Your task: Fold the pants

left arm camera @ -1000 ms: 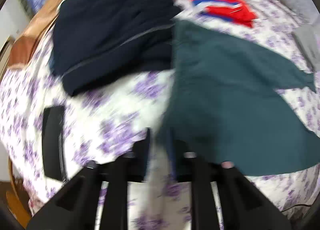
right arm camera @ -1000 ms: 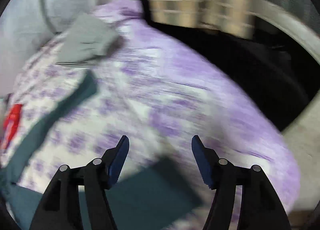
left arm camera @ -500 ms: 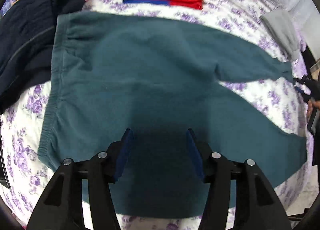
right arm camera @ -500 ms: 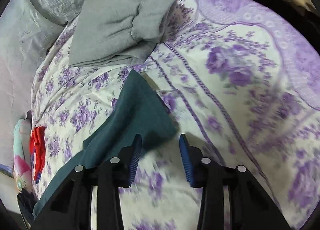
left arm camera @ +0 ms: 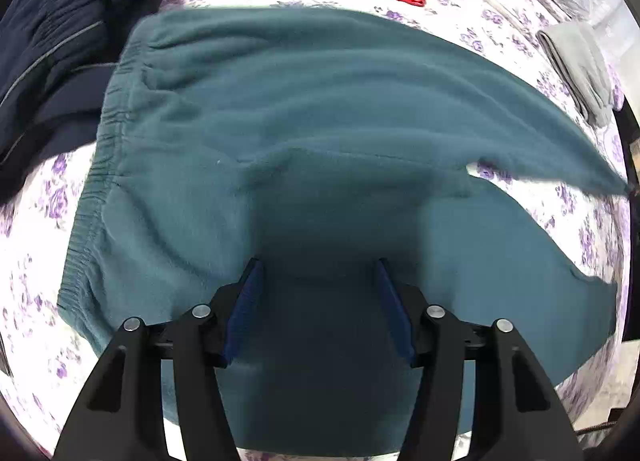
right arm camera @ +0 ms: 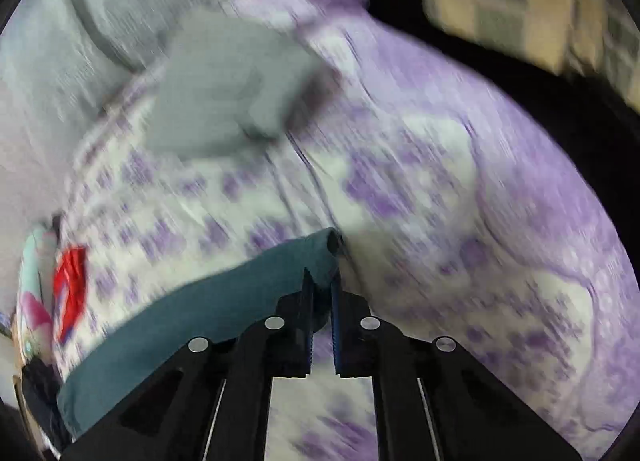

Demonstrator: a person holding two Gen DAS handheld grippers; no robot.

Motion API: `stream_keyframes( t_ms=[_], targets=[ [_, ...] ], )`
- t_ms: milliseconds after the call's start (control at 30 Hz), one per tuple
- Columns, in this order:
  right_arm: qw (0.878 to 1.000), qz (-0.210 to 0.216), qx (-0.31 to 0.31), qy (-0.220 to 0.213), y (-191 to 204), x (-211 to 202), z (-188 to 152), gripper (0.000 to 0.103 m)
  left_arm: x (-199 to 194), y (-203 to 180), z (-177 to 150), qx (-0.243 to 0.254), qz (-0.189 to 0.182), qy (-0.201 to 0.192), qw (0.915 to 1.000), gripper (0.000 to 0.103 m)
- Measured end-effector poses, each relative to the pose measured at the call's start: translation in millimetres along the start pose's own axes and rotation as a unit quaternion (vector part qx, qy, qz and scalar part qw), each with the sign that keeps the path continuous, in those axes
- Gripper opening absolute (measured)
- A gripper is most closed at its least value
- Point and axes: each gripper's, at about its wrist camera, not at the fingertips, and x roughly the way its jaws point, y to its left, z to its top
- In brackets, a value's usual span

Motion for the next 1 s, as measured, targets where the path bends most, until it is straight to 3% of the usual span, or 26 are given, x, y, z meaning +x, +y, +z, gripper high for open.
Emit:
stream_keyframes(
  t_ms=[33, 100, 167, 233, 333, 433, 533, 667, 800, 867, 1000],
  targets=[
    [0.999, -0.031, -0.009, 0.037, -10.0, 13.5, -6.1, 0.032, -1.2, -1.2, 2.4, 0.009, -0.003, 0.005, 0.9999, 0.056],
    [0.992, -0.113, -0.017, 0.061, -23.2, 24.4, -11.9, 0.053, -9.5, -2.6, 10.9, 0.027, -0.025, 0.006, 0.9993, 0.056],
    [0.991, -0.129, -0.025, 0.018, -20.9, 12.4, -8.3, 0.053, -28.0, -1.7, 24.9, 0.046, -0.027, -0.019, 0.9984, 0.057],
    [0.992, -0.111, -0.039, -0.037, -7.4, -1.0, -0.2, 0.054, -44.7, 2.4, 42.0, 0.056, -0.018, -0.051, 0.997, 0.068],
    [0.993, -0.064, -0.093, -0.035, 27.8, 10.2, 11.3, 0.057, -56.5, 9.9, 75.7, 0.063, 0.009, -0.079, 0.9949, 0.07],
    [0.984, -0.029, -0.173, -0.025, 75.9, 25.5, 13.0, 0.06, -51.0, 16.1, 110.7, 0.097, 0.022, -0.084, 0.9915, 0.069],
    [0.972, 0.017, -0.232, -0.009, 121.7, 37.4, 9.1, 0.07, -29.2, 22.6, 141.2, 0.124, 0.047, -0.06, 0.9894, 0.068],
    [0.957, 0.048, -0.286, 0.009, 164.0, 42.7, -1.5, 0.07, -7.7, 27.3, 156.2, 0.168, 0.051, -0.032, 0.984, 0.066],
    [0.947, 0.058, -0.316, 0.022, 176.8, 46.3, -5.3, 0.07, 19.0, 30.1, 167.1, 0.213, 0.054, 0.002, 0.9755, 0.056],
    [0.944, 0.059, -0.325, 0.032, 174.2, 48.3, -4.2, 0.07, 26.7, 35.0, 172.7, 0.218, 0.055, 0.012, 0.9743, 0.056],
    [0.931, 0.044, -0.36, 0.045, 169.4, 55.4, -3.1, 0.071, 37.7, 48.5, 180.8, 0.222, 0.02, 0.044, 0.974, 0.042]
  ],
)
